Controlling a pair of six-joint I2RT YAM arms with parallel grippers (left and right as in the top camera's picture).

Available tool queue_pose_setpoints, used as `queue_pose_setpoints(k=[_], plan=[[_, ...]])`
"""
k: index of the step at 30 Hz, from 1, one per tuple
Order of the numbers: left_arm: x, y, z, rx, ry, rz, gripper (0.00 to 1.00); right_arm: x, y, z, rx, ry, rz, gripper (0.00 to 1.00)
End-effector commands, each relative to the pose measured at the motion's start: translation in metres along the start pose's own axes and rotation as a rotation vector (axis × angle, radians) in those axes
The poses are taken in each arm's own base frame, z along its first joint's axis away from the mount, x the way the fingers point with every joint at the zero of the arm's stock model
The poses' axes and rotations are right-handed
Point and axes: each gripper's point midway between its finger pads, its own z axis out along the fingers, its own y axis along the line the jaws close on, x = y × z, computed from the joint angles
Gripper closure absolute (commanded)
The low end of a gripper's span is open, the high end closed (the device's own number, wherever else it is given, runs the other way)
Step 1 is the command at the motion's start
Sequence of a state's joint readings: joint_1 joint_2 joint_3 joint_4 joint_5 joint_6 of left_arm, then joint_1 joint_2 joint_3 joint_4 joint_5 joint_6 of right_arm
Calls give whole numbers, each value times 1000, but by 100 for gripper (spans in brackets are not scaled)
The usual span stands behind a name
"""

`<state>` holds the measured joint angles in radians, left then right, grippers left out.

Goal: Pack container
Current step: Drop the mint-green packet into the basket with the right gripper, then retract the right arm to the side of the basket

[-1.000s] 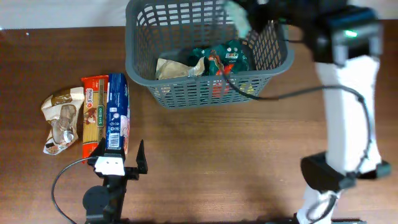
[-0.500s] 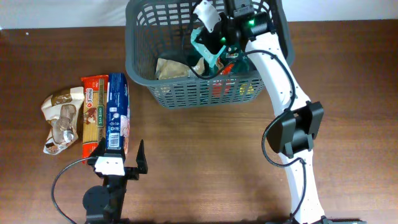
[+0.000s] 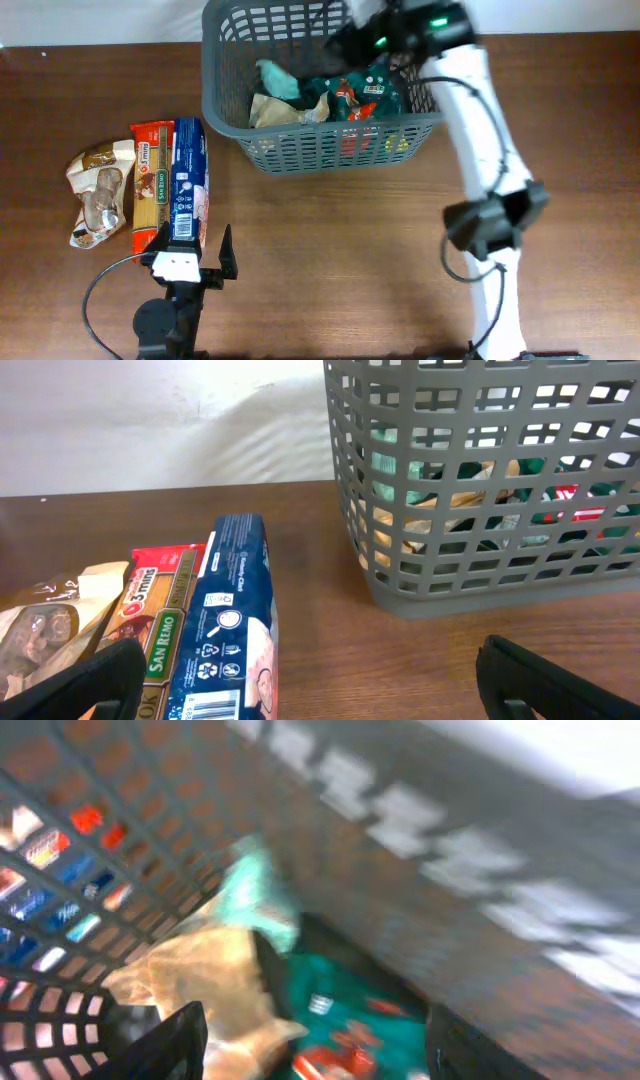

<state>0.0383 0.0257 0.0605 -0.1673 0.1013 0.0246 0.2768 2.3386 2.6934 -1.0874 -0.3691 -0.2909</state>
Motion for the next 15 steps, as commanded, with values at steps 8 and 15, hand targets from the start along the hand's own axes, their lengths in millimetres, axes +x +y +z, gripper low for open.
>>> queue_pose_setpoints(k=[8,15], plan=[[3,-2,1,9,1,-9,1,-25,-102,-224,457,-187,139,28],[3,-2,1,8,1,-9,1,83,-194,-233,549,-34,489,27]])
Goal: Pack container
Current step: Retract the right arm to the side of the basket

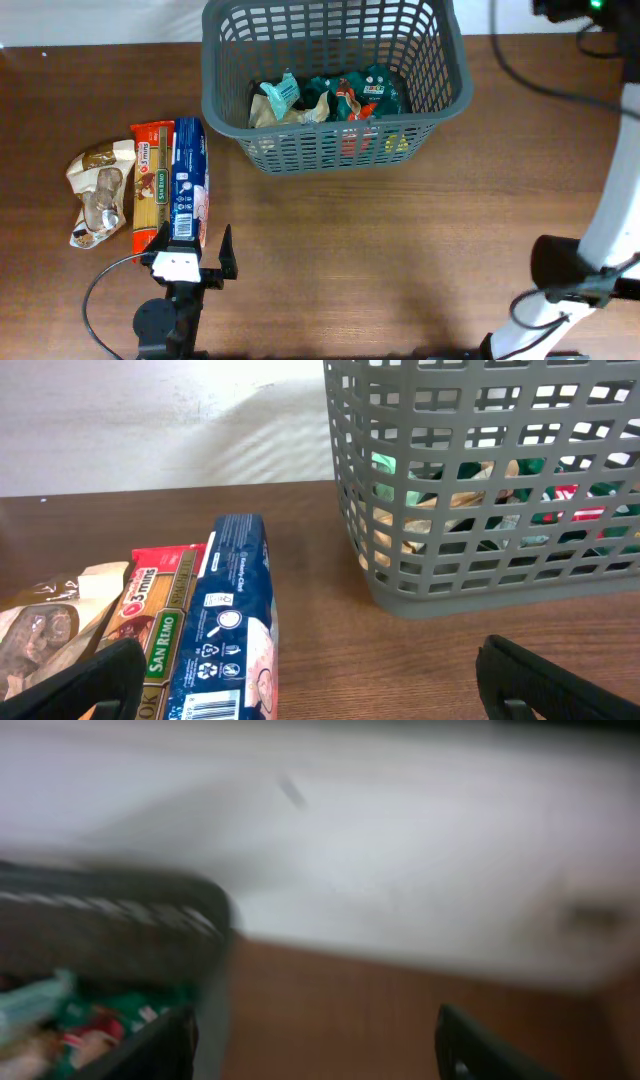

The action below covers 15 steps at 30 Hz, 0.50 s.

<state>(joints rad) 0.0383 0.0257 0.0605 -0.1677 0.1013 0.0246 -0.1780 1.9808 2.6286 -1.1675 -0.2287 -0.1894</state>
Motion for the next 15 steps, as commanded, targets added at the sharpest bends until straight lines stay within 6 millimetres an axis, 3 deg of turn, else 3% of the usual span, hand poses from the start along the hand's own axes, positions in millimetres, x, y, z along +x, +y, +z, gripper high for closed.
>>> queue_pose_setpoints(k=[1,4,8,9,10,15], plan=[[2,-2,1,9,0,-9,1,72,-38,49,25,207,186,28],[-2,-2,0,9,-17,-8,1,129,-51,71,27,353,252,27],[-3,-12,0,69,-19,-8,1,192,-50,88,10,510,308,21],[-2,-14,-1,82,-13,-13,1,203,-48,90,6,537,316,18],[-2,-15,-2,84,0,-37,1,212,-46,92,1,559,322,1],[2,2,-12,-32,167,-178,1,235,-41,95,-9,616,338,1]])
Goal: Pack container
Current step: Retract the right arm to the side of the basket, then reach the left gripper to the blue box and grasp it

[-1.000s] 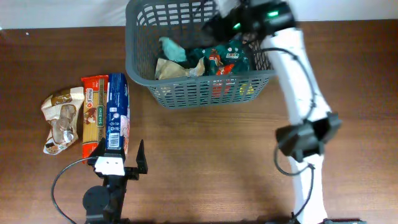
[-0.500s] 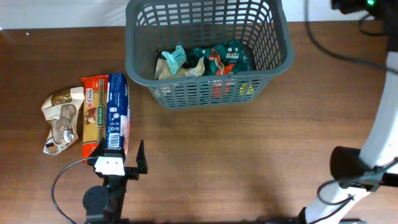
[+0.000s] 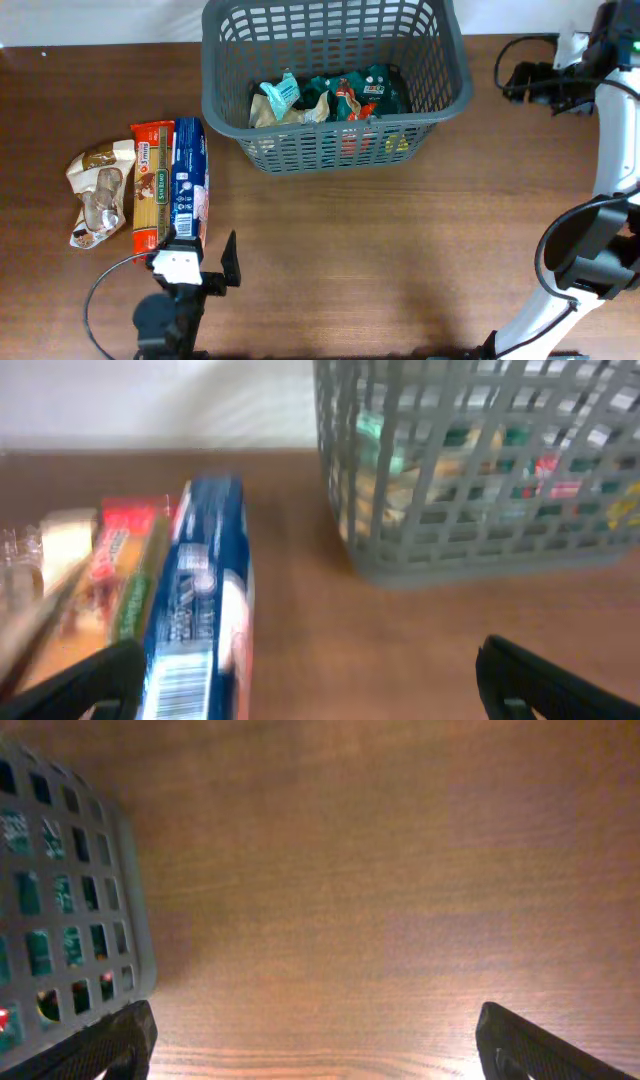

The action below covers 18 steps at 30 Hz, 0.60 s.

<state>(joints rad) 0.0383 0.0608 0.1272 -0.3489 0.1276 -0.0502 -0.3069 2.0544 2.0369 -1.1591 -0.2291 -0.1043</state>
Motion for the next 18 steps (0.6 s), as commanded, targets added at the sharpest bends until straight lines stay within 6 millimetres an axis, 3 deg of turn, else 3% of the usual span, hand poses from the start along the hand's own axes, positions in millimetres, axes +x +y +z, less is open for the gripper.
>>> queue_pose_setpoints(k=[1,7,12,18], plan=[[-23,10,-10,-77,42,-108,1,1,2,-3,-8,-7,8,1],[-71,27,-2,-197,215,-82,1,1,2,-3,-8,-7,8,1],[-106,37,32,-201,426,26,1,1,2,-3,-8,-7,8,1],[-145,45,73,-209,504,38,1,1,2,-3,-8,-7,8,1]])
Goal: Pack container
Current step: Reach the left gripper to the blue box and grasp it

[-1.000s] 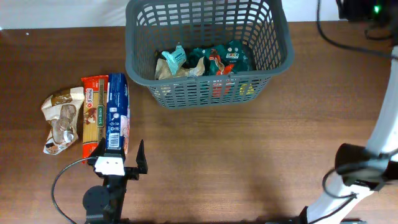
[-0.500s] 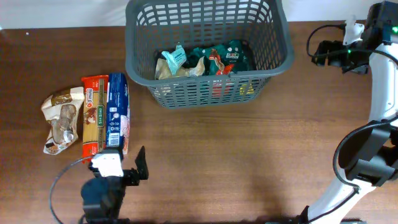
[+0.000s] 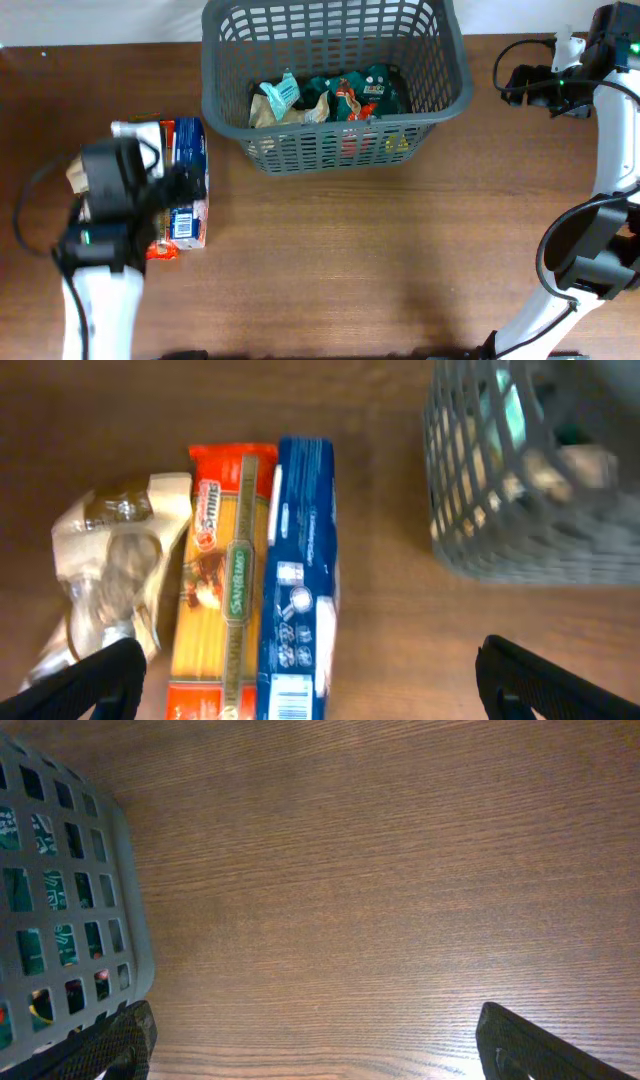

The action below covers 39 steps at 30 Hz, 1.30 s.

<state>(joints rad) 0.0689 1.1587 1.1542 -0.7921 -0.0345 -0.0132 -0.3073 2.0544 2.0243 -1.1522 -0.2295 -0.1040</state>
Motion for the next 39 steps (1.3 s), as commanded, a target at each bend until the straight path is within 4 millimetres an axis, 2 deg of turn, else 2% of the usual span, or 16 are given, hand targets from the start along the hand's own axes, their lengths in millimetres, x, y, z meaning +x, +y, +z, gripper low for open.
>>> queue_pose_setpoints(k=[1,4,7,14,19,24,29,31,32,33,35,37,39], plan=[[-26,4,4,-18,-5,38,1,-1,2,-6,-7,-12,6,1],[-35,3,12,-18,0,39,1,-1,2,-6,-7,-12,6,1],[-26,11,28,-30,54,50,1,-1,2,-6,-7,-12,6,1],[39,25,94,99,361,-83,1,-1,2,-6,-7,-12,6,1],[79,18,133,171,523,-47,1,-1,2,-6,-7,-12,6,1],[107,15,155,165,625,-7,0,-1,2,-6,-7,-12,7,1],[125,17,171,140,682,11,1,-1,2,-6,-7,-12,6,1],[133,17,177,141,706,10,8,-1,2,-6,-7,-12,6,1],[137,16,180,142,720,9,16,-1,2,-6,-7,-12,6,2],[142,16,183,144,734,8,29,-1,2,-6,-7,-12,6,1],[149,16,186,146,759,5,68,-1,2,-6,-7,-12,6,1],[153,15,186,151,775,-2,95,-1,2,-6,-7,-12,6,1],[150,12,183,164,772,-7,98,-1,2,-6,-7,-12,6,1]])
